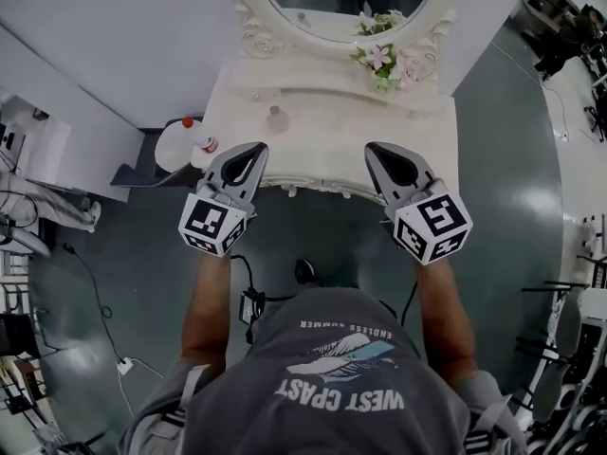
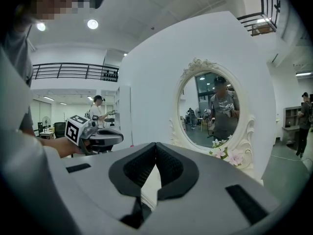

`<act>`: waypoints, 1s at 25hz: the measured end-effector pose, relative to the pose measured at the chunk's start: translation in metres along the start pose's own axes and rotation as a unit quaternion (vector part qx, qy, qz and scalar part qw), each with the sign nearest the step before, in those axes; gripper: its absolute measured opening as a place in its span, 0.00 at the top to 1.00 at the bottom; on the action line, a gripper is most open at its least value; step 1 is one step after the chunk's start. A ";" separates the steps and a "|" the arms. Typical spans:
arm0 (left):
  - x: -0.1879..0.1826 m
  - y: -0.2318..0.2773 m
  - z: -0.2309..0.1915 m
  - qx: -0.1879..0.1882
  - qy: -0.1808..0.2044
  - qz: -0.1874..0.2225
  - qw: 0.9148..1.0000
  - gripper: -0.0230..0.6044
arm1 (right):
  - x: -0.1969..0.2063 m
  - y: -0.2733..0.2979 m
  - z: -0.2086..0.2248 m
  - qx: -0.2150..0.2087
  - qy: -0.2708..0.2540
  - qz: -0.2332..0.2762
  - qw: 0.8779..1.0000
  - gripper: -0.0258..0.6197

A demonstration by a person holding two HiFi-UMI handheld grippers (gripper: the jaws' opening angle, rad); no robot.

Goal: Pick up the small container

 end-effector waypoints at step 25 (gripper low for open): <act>0.033 0.003 -0.098 -0.010 -0.024 0.009 1.000 0.94 | -0.025 0.101 -0.007 -0.004 -0.016 -0.018 1.000 0.92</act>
Point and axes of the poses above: the fingertips, and each gripper's own axes: y forward along the fingers, z to its right, x out of its underside, the point moved 5 cm from there along -y, backward along the fingers, and after that the axes turned 5 degrees about -z, right-handed, at the moved point
